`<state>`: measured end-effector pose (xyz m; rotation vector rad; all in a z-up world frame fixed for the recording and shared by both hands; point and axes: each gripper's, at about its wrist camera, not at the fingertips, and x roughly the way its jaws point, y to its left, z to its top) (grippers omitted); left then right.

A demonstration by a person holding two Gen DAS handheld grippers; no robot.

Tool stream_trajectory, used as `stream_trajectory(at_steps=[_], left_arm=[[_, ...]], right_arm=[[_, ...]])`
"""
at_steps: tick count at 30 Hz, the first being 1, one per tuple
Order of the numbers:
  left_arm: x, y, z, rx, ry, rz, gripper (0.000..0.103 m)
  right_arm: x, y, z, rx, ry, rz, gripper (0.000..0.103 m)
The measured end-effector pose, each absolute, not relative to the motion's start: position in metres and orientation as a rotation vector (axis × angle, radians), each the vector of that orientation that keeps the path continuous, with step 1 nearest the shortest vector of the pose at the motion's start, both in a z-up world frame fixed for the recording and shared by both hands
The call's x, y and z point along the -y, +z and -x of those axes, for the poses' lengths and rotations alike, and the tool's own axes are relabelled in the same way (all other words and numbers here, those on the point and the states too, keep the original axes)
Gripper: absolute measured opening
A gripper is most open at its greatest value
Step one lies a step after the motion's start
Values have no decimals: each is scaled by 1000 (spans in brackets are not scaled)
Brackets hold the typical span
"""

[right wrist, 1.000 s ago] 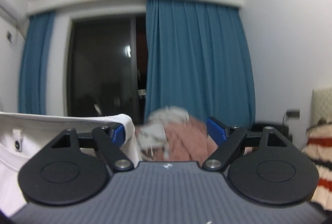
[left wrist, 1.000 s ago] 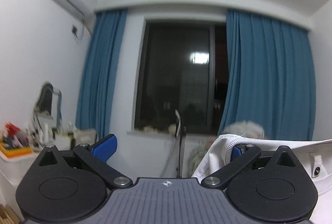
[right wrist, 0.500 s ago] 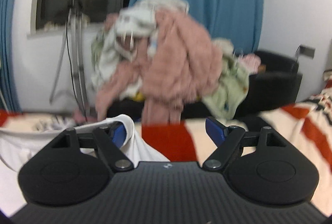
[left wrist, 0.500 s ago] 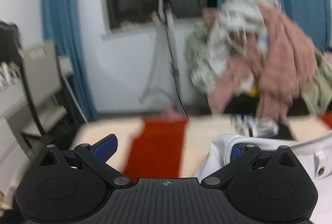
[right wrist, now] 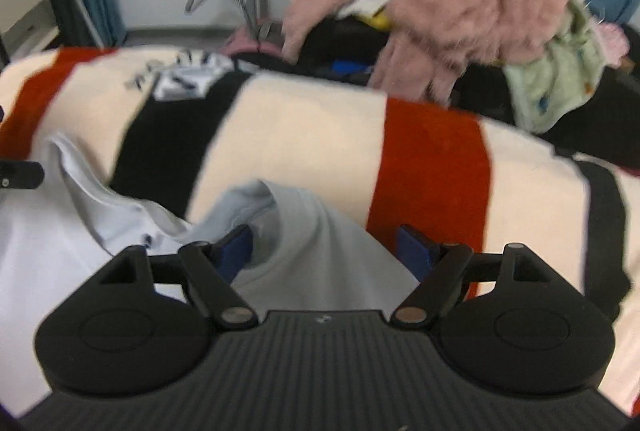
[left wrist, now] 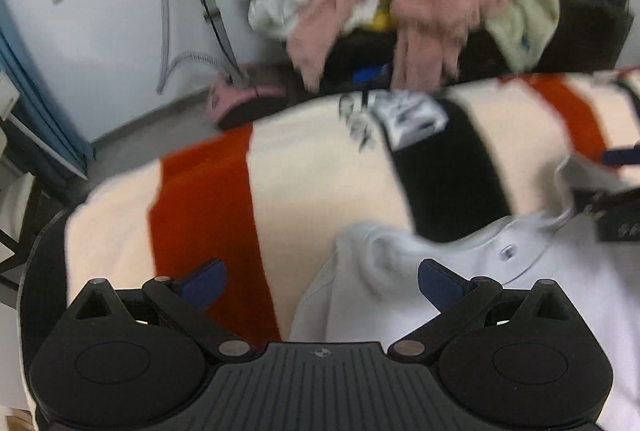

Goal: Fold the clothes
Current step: 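Lay the T-shirt flat on the bed with both grippers and release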

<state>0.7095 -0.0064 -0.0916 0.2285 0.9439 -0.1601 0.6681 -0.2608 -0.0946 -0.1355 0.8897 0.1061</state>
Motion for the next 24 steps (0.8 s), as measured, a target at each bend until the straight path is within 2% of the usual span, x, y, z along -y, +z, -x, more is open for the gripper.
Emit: stream_trajectory(at_steps=[7,15,21,24], left_arm=[[5,-37,-610,-755,-129,-106,103],[-4,34,-375,-585,-60,7,103],[-15,46,-235,-504,3,19,103],[-20,51,-211,-502,10,42,103]], right_arm=[[248,-37,-565,-703,138,49,81],[257,13,-382,-532,158,-29,81],[265,30,-253,-433,170,-58,81],[265,33,-209,-397,166,-50,81]])
